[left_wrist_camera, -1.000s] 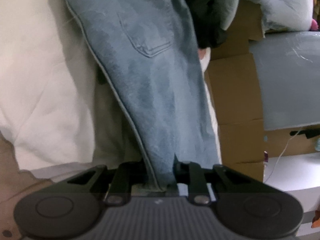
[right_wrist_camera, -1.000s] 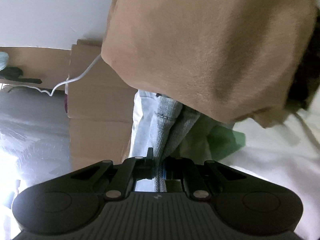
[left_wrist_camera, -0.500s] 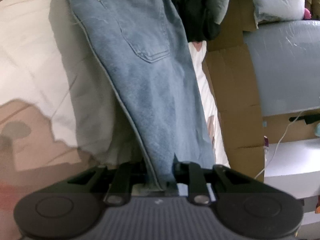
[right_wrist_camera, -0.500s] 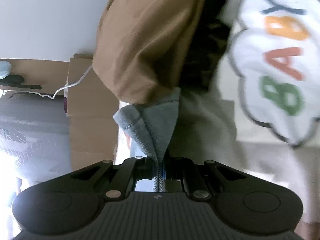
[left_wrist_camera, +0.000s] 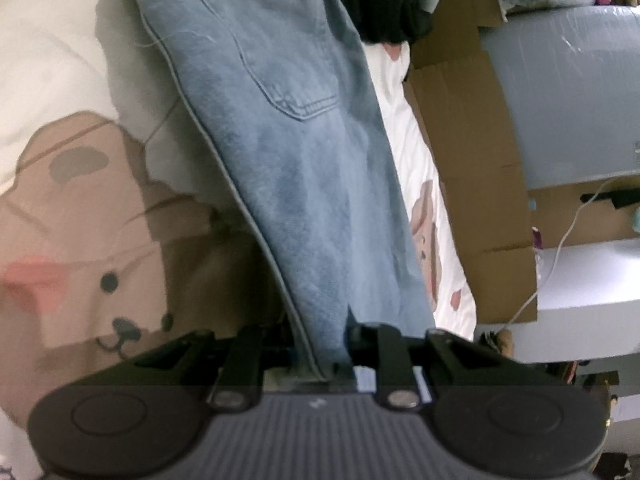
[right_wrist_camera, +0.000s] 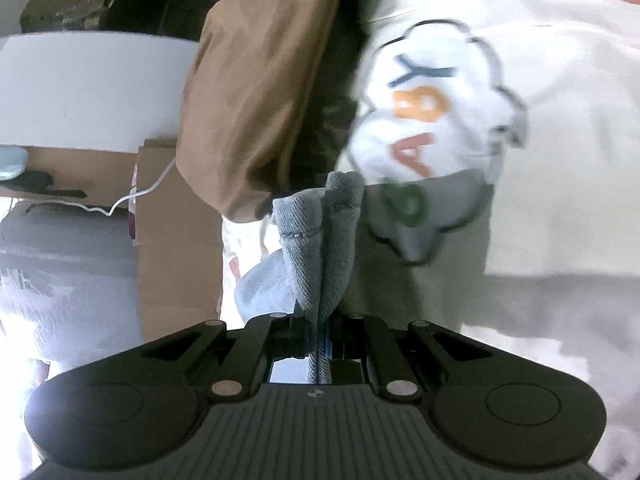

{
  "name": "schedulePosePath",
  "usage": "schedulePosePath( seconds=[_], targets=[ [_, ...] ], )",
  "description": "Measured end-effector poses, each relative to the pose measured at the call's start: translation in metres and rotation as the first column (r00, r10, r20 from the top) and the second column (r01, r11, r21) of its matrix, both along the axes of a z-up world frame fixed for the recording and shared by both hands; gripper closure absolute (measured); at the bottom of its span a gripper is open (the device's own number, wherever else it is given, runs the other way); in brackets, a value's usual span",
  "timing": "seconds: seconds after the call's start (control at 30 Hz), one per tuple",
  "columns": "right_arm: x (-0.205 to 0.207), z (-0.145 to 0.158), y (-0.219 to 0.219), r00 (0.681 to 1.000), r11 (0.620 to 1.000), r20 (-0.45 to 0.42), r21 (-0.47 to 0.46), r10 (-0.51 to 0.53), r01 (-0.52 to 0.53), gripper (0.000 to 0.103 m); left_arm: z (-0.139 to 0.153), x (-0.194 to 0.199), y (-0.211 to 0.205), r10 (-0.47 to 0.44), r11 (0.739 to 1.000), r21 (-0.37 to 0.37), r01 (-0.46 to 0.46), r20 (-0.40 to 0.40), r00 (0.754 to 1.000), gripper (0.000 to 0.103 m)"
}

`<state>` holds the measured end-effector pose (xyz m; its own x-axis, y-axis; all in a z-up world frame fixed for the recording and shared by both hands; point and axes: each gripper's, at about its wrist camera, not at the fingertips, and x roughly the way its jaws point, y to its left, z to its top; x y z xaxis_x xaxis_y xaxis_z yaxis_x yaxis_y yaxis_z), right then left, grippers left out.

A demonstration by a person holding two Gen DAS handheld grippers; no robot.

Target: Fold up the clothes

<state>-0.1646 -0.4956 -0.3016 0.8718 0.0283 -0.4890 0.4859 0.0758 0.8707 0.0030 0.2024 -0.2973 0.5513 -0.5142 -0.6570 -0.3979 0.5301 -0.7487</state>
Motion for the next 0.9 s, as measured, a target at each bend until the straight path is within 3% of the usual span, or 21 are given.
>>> schedulePosePath(
  seconds=[0.23,0.67,0.83,0.9],
  targets=[
    [-0.051,-0.007,0.005,0.999,0.999,-0.019,0.025,-0.041,0.041,0.097,0.006,-0.009,-0.01,-0.065,0.998,0.02,0.065,-0.009,0.998,0.084],
    [-0.101,-0.016,0.003,0.998,0.998,-0.04,0.034,-0.053,0.055,0.096,-0.013,-0.014,-0.011,-0.074,0.996,0.043,0.078,-0.071,0.995,0.083],
    [-0.108,-0.031,-0.007,0.996,0.996,-0.047,0.04,-0.078,0.08,0.086,-0.02,-0.014,-0.011,-0.078,0.995,0.059,0.085,-0.105,0.991,0.083],
    [-0.108,-0.034,-0.01,0.995,0.996,-0.054,0.022,-0.081,0.083,0.075,-0.02,-0.015,-0.011,-0.083,0.994,0.065,0.09,-0.11,0.99,0.083]
  ],
)
